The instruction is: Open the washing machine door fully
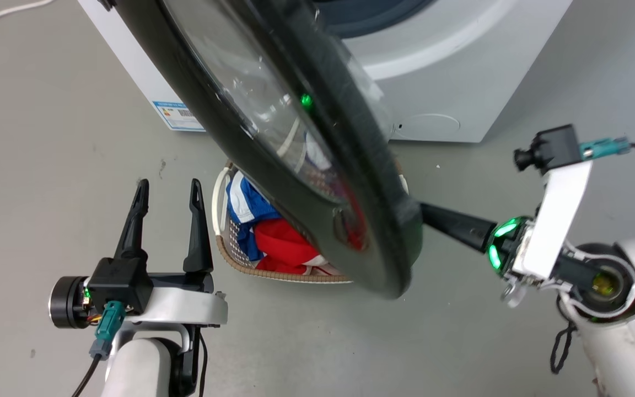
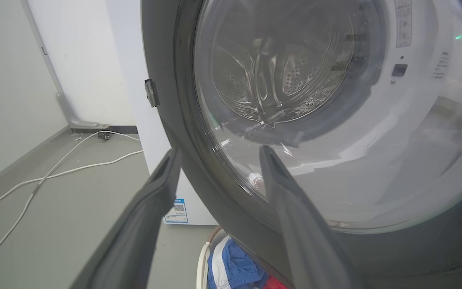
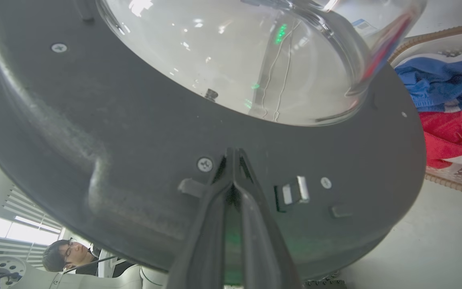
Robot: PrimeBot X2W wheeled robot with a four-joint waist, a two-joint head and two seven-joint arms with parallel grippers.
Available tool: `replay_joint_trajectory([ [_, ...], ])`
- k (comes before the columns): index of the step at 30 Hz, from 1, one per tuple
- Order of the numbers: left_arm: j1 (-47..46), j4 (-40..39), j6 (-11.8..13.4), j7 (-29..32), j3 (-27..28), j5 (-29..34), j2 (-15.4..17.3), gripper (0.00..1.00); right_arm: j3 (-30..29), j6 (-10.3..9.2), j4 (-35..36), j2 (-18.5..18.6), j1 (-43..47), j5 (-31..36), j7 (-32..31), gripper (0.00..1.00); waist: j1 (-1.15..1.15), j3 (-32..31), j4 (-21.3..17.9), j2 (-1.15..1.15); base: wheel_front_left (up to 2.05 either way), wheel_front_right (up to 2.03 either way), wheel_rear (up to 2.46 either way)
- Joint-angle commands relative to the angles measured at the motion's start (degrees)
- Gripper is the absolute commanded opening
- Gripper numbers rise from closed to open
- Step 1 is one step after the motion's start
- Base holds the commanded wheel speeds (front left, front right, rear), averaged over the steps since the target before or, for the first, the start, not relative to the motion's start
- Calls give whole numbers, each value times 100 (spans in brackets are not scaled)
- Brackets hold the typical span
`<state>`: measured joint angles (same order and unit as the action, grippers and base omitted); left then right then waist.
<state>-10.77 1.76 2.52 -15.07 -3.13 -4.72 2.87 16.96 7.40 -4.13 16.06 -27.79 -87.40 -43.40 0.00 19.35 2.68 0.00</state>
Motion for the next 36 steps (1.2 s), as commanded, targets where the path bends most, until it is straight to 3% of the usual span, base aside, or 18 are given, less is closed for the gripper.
replay_joint_trajectory([
  [1,74,12,-1,-16,-14,9,1,100,134,16,62,-107,172,-43,-58,0,0,-128,43,0,0,0,0],
  [21,473,97,25,-16,-5,27,0,100,1068,16,-87,-723,831,25,-135,0,0,-664,185,0,0,0,0],
  [29,598,134,50,-16,1,16,1,100,1130,16,-89,-813,1249,-116,27,0,0,-861,145,0,0,0,0],
  [36,776,182,60,-16,7,-11,1,100,808,16,147,-790,1802,-253,463,0,0,-1146,89,0,0,0,0],
])
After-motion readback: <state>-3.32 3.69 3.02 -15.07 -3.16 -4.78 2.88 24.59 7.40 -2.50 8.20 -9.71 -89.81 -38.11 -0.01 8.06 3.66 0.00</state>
